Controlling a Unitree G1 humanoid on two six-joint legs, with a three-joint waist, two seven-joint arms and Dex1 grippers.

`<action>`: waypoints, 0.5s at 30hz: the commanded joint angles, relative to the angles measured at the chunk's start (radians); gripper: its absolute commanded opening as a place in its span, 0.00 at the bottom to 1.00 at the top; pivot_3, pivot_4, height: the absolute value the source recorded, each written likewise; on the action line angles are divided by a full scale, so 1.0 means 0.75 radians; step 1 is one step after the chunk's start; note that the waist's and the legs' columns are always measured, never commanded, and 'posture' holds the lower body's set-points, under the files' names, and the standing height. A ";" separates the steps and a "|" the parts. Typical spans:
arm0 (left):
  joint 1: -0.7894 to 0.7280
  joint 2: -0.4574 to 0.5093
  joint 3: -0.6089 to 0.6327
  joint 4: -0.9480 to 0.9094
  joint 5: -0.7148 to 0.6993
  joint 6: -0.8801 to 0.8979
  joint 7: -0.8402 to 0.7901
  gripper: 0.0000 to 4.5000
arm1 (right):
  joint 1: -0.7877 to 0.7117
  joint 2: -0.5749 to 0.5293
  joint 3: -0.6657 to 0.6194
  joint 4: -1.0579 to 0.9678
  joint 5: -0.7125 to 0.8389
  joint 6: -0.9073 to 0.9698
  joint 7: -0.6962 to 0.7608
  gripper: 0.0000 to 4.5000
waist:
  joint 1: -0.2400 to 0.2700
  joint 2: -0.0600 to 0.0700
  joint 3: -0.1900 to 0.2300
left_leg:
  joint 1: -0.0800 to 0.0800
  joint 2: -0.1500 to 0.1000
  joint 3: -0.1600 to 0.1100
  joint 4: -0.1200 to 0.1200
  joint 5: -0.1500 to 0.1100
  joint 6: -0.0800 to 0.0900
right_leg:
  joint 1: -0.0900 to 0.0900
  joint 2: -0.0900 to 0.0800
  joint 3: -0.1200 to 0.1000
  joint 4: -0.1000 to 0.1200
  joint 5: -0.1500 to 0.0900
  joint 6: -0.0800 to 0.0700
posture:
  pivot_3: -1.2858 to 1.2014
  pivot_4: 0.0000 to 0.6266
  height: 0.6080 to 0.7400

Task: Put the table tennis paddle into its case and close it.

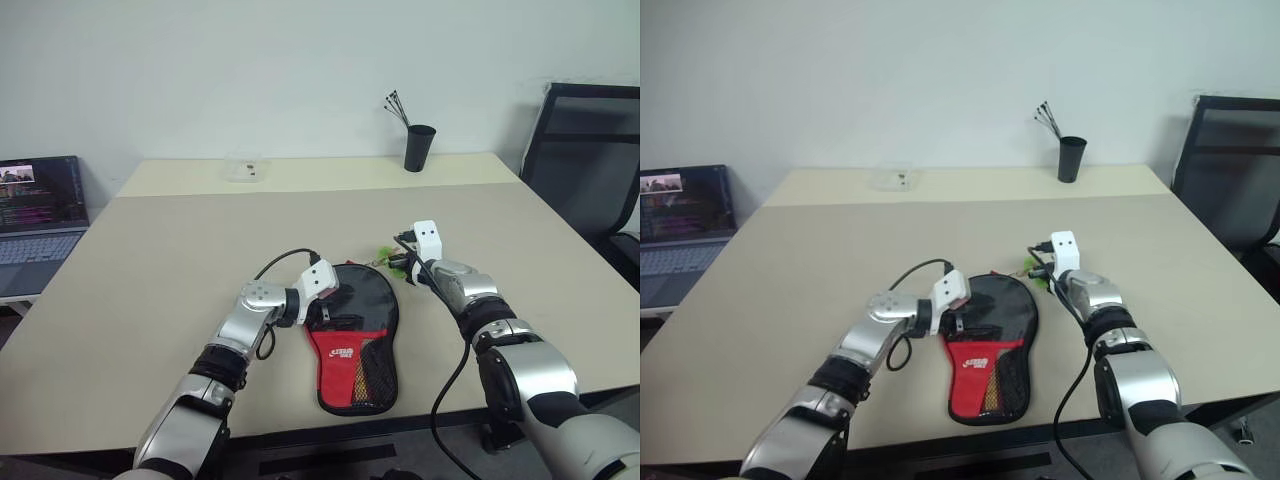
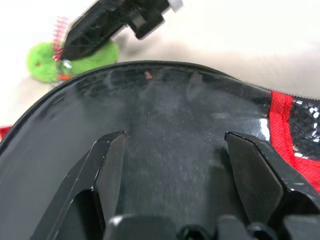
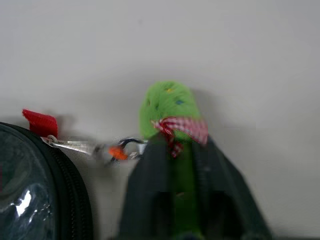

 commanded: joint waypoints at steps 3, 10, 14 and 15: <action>-0.004 -0.028 -0.055 0.142 0.060 -0.110 -0.019 0.77 | 0.040 -0.001 0.044 -0.081 -0.045 -0.029 0.001 0.00 | 0.001 0.002 -0.001 | 0.001 0.000 0.000 0.000 0.000 0.000 | 0.001 0.000 0.000 0.000 0.000 0.000 | 0.52 0.24 1.00; 0.022 -0.060 -0.077 0.215 0.084 -0.160 -0.007 0.77 | 0.084 -0.041 0.058 -0.213 -0.069 -0.003 0.015 0.00 | 0.003 0.006 -0.006 | 0.002 0.000 -0.001 0.002 0.000 0.000 | 0.004 0.000 -0.001 0.000 -0.001 0.002 | 0.52 0.24 1.00; 0.026 -0.075 -0.081 0.256 0.093 -0.171 0.005 0.77 | 0.135 -0.091 0.072 -0.339 -0.072 0.053 0.030 0.00 | 0.007 0.010 -0.008 | 0.002 -0.001 0.000 0.002 0.000 0.000 | 0.004 0.000 -0.001 -0.001 -0.001 0.002 | 0.52 0.24 1.00; 0.024 -0.078 -0.081 0.266 0.094 -0.173 0.008 0.77 | 0.153 -0.102 0.075 -0.378 -0.070 0.072 0.035 0.00 | 0.010 0.012 -0.010 | 0.002 -0.001 0.000 0.002 0.000 0.000 | 0.004 -0.001 -0.001 -0.001 -0.001 0.002 | 0.52 0.24 1.00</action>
